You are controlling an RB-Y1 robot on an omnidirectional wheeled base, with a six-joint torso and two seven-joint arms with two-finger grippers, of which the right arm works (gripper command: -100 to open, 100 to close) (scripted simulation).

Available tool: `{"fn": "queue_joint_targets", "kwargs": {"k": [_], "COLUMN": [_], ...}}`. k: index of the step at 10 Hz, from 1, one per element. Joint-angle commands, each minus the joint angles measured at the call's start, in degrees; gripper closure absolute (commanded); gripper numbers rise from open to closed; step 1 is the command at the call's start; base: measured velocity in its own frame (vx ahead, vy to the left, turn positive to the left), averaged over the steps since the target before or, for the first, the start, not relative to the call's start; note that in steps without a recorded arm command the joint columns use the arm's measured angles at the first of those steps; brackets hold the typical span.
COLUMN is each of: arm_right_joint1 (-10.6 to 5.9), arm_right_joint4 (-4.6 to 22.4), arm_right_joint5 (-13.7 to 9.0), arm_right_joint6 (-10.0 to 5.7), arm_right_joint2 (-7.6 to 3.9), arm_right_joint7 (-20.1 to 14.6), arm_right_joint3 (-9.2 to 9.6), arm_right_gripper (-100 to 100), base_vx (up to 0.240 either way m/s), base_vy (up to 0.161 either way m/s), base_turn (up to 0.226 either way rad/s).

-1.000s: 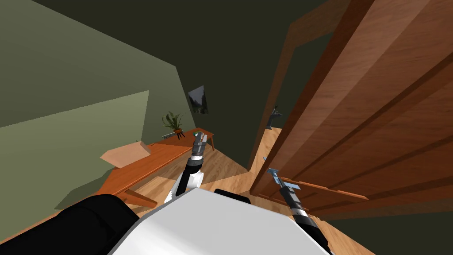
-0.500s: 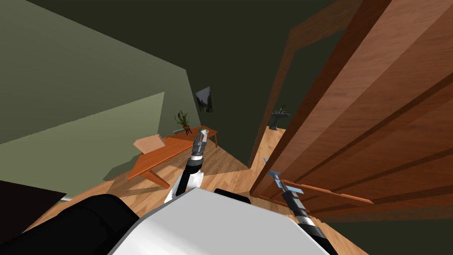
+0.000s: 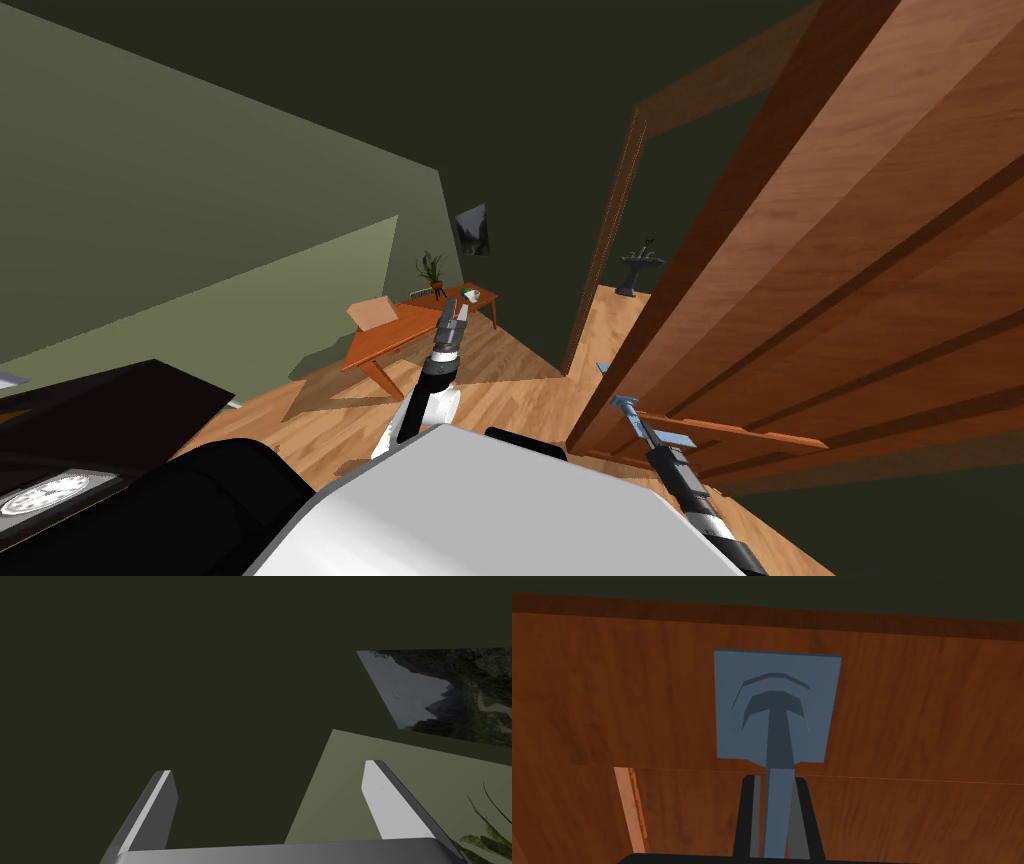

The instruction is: Pull the door open

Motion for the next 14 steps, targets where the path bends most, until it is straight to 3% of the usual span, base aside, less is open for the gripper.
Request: {"fn": "queue_joint_targets", "kwargs": {"k": [1, 2, 6, 7, 12, 14], "arm_right_joint1": [-0.5, -0.5, -2.0, -2.0, -3.76, -4.04], "arm_right_joint4": [-0.98, -0.98, -3.94, -3.94, -7.39, -7.96], "arm_right_joint5": [-0.48, -0.48, -1.93, -1.93, -3.62, -3.9], "arm_right_joint6": [1.22, 1.22, 4.88, 4.88, 9.11, 9.8], "arm_right_joint2": [0.19, 0.19, 0.73, 0.73, 1.37, 1.47], "arm_right_joint7": [0.55, 0.55, 2.18, 2.18, 4.08, 4.39], "arm_right_joint3": [1.01, 1.01, 4.05, 4.05, 7.6, 8.17], "arm_right_gripper": [100, 100, 100, 100, 100, 100], "base_vx": [-0.183, -0.19, -0.223, -0.203, -0.18, -0.137], "base_vy": [-0.051, -0.036, -0.058, -0.035, -0.096, -0.096], "base_turn": [0.083, 0.059, 0.063, 0.033, 0.068, 0.043]}}
